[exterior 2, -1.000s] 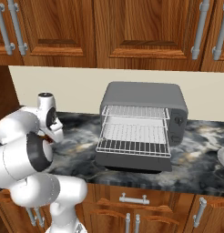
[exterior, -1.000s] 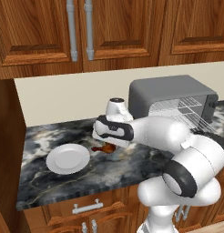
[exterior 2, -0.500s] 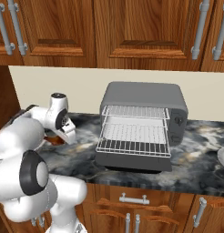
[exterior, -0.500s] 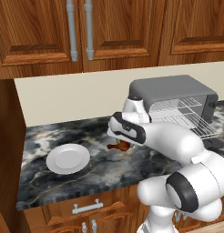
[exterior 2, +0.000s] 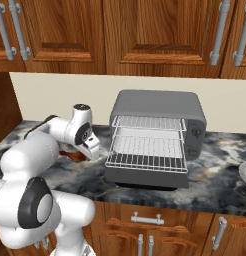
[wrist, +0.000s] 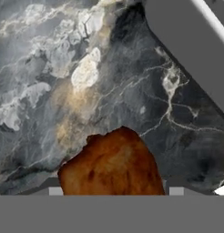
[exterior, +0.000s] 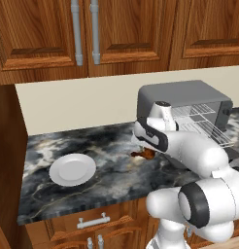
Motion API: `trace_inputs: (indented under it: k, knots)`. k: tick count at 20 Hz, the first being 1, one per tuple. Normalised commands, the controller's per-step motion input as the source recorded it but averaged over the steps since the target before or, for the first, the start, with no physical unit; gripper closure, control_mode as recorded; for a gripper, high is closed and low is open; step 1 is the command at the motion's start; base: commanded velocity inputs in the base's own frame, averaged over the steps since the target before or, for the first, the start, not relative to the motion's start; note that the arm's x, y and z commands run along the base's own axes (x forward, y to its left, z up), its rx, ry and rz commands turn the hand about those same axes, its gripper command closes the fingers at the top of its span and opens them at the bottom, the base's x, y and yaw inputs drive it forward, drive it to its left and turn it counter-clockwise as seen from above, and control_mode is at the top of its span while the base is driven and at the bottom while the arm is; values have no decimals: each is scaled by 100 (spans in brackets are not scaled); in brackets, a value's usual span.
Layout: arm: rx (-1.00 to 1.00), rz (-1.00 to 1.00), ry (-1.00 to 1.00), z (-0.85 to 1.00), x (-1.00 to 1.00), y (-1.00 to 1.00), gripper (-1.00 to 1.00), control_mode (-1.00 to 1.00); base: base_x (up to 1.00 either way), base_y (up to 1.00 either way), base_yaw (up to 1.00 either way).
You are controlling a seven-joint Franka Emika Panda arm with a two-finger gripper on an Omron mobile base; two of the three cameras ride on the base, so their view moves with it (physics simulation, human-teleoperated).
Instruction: Open the toaster oven door. Place the bread on the top rack in the toaster oven and place the chicken drumstick on the bottom rack.
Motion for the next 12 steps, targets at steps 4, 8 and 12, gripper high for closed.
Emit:
trace_inputs:
  k: [4,8,12]
  knots:
    - [0,10,0,12,9,-66,100,-100,0,0,0]
    - [-1,10,0,9,8,-65,100,-100,0,0,0]
    - [-3,6,0,6,10,-62,100,-100,0,0,0]
